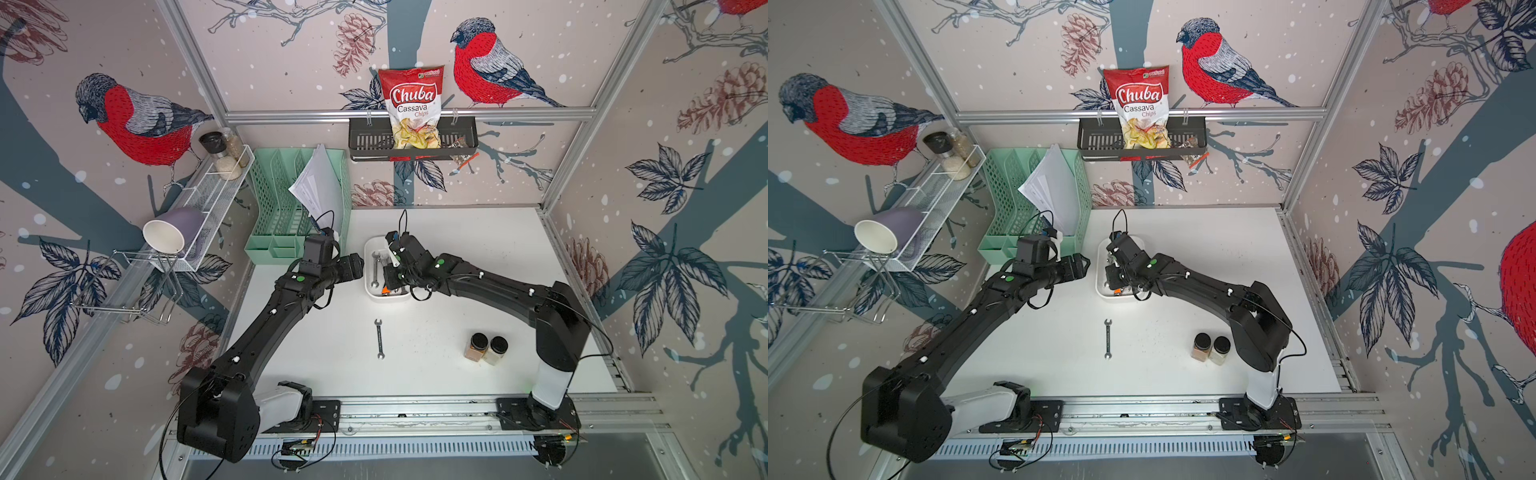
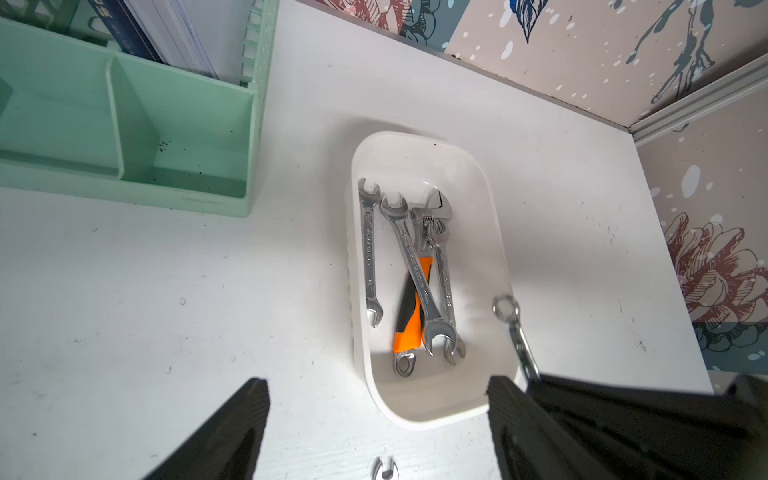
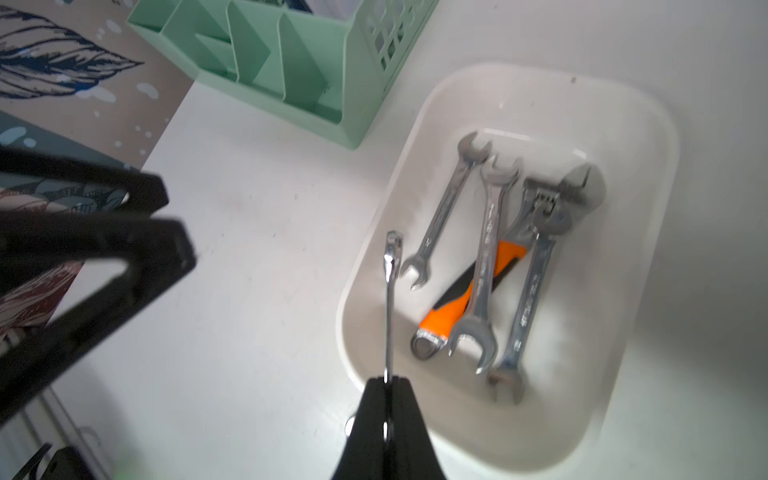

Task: Take out the wrench from the storage box
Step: Place the wrench at the center of the board.

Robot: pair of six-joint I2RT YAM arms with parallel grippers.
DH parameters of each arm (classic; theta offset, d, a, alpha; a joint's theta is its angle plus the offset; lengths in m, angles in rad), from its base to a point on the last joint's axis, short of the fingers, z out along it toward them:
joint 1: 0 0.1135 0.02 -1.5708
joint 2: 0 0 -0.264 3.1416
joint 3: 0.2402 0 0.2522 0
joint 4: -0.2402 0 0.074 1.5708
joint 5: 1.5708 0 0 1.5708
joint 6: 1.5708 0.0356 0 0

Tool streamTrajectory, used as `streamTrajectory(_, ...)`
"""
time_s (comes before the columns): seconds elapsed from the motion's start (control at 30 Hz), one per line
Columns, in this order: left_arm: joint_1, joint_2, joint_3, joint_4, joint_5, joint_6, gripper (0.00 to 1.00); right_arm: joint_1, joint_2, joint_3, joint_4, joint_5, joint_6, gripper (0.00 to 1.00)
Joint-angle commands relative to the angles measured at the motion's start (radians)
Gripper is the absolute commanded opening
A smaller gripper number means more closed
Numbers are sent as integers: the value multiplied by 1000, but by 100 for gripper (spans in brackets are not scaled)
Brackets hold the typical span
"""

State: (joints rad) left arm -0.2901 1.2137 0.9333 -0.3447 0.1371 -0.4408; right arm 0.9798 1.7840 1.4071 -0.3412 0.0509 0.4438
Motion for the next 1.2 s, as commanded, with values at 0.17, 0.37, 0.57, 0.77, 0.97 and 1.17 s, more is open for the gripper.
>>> streamTrajectory(0.17,-64,-62,-12,13,-71,10,88,149,-171,-305,96,74,228,0)
streamTrajectory(0.37,-71,-76,-15,16,-77,10,88,182,-174,-457,205,49,323,0)
streamTrajectory(0.57,-72,-73,-14,15,-91,12,88,154,-135,-515,270,25,357,0)
streamTrajectory(0.77,-72,-65,-14,12,-104,14,88,114,-102,-531,296,-17,361,0)
streamTrajectory(0.97,-72,-62,-11,12,-110,20,88,106,-31,-506,298,-70,361,0)
streamTrajectory(1.17,-72,-56,-7,9,-103,25,88,107,-25,-503,289,-64,378,2)
